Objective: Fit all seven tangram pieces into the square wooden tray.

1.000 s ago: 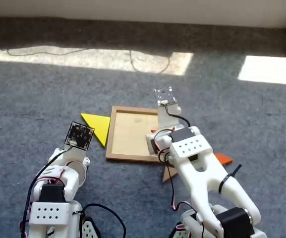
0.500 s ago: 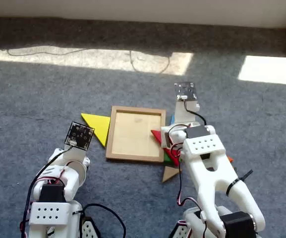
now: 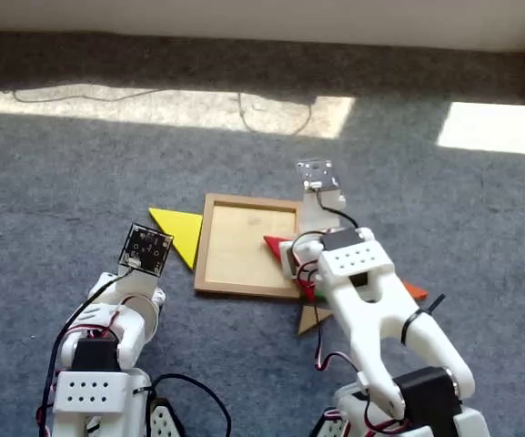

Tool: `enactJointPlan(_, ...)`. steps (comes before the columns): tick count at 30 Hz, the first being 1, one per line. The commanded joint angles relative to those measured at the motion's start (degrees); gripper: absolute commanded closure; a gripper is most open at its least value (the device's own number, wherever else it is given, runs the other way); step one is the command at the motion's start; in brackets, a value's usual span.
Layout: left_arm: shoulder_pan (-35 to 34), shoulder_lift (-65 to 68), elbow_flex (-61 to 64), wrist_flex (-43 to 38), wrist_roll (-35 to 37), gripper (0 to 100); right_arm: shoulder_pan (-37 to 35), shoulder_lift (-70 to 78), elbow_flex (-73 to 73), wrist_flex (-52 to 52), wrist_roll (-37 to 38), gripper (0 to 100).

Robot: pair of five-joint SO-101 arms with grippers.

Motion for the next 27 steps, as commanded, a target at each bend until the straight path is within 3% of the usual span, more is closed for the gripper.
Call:
enactJointPlan(1,0.3,-0.5,1.7,0.3,0.3,95,-3.3,2.3,-2.8,0.0,-2.5,99.4)
enactJointPlan(6,0.3,-0.5,1.7,0.3,0.3,95,-5.1,2.5,-7.1,-0.1,-8.9,99.4)
enactJointPlan(17,0.3,-0.5,1.7,0.3,0.3,95,-10.2,13.8,-17.4,-0.2,-12.8,99.4)
enactJointPlan(25,0.3,-0.5,1.7,0.3,0.3,95,-10.9,19.1,-22.4,0.1,-12.0,99.4)
enactJointPlan(27,0.3,-0.5,1.7,0.3,0.3,95,-10.9,19.1,-22.4,0.2,-8.0,99.4)
